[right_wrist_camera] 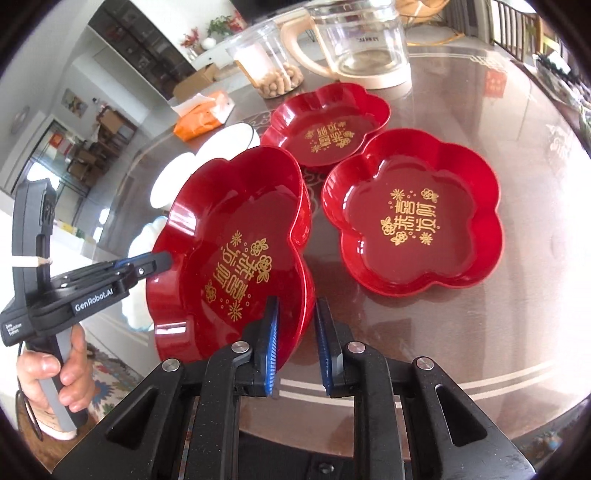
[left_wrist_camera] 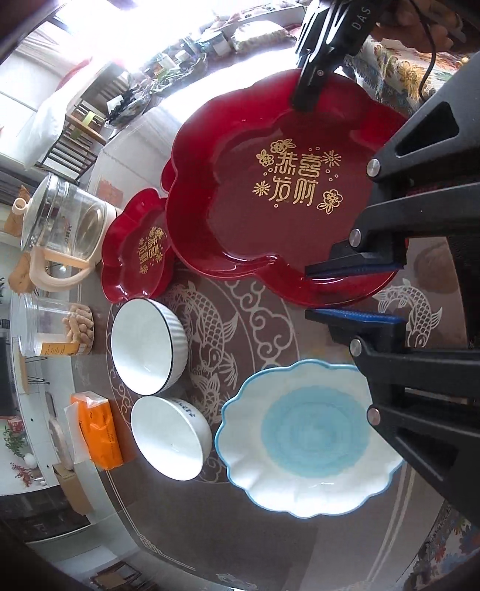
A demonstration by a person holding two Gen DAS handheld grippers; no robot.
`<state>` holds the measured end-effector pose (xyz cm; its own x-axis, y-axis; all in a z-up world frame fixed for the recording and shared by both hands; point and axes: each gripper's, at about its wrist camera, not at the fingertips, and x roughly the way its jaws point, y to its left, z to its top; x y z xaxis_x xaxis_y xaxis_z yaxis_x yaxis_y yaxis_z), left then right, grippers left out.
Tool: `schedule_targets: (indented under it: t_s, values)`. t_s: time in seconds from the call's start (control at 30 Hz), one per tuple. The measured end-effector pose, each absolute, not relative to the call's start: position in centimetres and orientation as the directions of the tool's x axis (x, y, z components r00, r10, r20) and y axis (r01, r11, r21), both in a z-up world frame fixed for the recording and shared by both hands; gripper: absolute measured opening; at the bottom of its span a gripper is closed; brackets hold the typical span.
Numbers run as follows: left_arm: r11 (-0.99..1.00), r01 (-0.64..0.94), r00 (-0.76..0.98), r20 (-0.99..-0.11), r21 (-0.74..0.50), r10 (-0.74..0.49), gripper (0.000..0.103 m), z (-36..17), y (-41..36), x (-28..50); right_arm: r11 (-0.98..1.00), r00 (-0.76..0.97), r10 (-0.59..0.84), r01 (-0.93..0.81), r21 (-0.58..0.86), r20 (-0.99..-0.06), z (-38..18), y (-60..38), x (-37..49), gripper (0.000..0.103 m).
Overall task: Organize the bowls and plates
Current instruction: 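Lift the red plate, carry it, lower it onto the table, open right tool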
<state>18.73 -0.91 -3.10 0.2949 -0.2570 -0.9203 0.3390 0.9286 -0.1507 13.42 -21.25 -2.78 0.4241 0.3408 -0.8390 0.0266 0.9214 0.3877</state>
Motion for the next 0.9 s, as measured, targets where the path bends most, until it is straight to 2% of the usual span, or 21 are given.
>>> schedule_targets:
  t_s: [0.13,0.33,0.57,0.9]
  values:
    - [0.919,0.351,0.271,-0.921,-0.178,-0.282,0.014,-4.1,-2.2,14.5,0.929,0.384,0.338,0.012,0.37,-0.86,-2.7,-22.7,11.6,0.021]
    - [0.922,0.327,0.222,-0.931,-0.209,-0.29,0.014,-7.8,-3.6,10.9,0.931,0.283,0.33,0.056,0.359,-0.9,-7.4,-24.9,9.5,0.021]
    - [0.923,0.336,0.184,-0.948,-0.188,-0.259,0.014,-11.2,-5.9,9.8,0.938,0.258,0.298,0.1,0.332,-0.919,-10.9,-25.9,9.0,0.021]
    - [0.925,0.325,0.234,-0.93,-0.199,-0.283,0.014,-11.5,-9.2,13.0,0.937,0.309,0.227,0.188,0.293,-0.924,-12.2,-29.5,10.9,0.022]
